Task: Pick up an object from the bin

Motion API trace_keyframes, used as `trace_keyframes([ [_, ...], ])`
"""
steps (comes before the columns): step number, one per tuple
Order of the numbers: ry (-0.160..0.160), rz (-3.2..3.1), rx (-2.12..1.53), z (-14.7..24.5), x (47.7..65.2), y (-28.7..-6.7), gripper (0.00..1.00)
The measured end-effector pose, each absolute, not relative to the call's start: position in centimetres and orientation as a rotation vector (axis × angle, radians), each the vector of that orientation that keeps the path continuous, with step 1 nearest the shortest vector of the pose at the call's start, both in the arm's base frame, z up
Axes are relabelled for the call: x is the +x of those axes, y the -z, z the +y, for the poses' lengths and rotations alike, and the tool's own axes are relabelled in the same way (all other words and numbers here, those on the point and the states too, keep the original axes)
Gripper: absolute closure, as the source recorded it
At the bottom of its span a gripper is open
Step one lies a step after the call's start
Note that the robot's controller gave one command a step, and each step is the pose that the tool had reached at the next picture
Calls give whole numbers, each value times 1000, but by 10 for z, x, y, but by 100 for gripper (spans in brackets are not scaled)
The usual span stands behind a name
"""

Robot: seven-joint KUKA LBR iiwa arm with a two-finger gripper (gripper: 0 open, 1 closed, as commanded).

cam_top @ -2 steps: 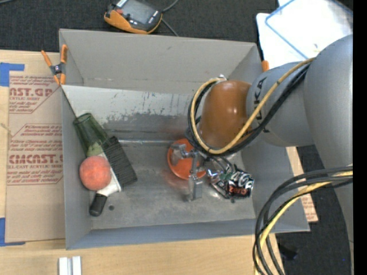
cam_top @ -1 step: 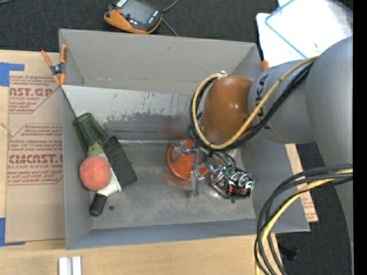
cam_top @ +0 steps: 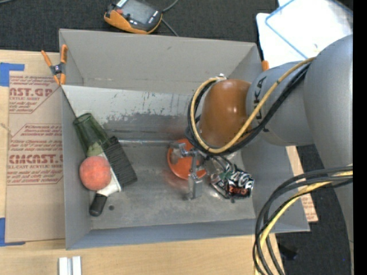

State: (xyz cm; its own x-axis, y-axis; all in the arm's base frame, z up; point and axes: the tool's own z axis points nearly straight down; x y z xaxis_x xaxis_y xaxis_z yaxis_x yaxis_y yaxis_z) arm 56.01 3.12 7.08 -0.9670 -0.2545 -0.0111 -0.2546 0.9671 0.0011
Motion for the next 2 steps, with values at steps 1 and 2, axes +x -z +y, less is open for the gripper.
trace_keyframes([
  [1,-4,3098,-444,28,568,-70,100],
  [2,-4,3098,-444,28,568,-70,100],
])
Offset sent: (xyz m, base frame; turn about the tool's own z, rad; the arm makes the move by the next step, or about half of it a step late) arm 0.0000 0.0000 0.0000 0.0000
